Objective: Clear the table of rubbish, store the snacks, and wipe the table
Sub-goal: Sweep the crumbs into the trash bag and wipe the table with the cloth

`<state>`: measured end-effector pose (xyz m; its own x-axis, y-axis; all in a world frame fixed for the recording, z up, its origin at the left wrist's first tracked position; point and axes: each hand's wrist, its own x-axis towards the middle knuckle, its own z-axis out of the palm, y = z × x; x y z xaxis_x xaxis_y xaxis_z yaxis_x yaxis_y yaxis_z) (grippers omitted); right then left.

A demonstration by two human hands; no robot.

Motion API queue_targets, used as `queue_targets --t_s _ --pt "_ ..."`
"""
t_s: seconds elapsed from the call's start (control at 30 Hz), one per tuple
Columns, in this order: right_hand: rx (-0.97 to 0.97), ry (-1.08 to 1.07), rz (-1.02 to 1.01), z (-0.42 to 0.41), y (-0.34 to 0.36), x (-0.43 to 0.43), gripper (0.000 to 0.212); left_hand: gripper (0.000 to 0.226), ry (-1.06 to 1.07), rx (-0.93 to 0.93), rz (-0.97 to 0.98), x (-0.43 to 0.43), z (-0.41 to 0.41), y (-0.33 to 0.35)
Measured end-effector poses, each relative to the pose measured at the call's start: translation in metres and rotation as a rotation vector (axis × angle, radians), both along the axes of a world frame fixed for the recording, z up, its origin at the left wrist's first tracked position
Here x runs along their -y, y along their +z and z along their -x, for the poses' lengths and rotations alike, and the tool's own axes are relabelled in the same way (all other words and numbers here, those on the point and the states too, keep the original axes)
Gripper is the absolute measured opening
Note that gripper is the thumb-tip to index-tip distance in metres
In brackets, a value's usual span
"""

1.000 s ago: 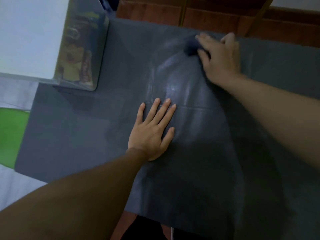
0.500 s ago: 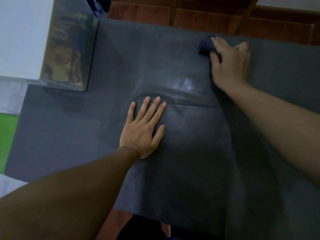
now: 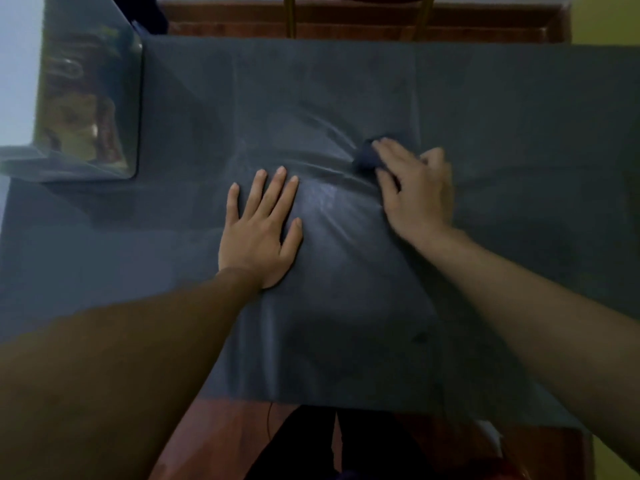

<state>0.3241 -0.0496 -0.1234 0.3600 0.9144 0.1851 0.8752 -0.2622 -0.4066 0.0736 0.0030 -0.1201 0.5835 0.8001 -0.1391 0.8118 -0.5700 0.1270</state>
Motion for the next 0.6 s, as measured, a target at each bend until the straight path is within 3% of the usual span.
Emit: queue_targets --t_s 0.13,0.33,0.53,0.6 --pt "0.049 0.285 -0.042 0.016 -0.006 0.054 0.040 0.061 -0.001 0.032 -0.028 0.003 -0.001 -0.002" --pt "-0.018 -0.153 0.020 0.022 -0.002 0.063 0.043 0.056 -0.059 0.030 -0.099 0.010 -0.001 -0.004" --pt "-0.037 0.187 -0.006 0.063 0.003 0.142 0.042 0.052 -0.127 0.024 -0.113 0.013 0.000 0.000" --pt "-0.020 0.077 0.011 0.043 0.002 0.149 0.043 0.052 -0.116 0.057 -0.094 0.015 -0.002 0.001"
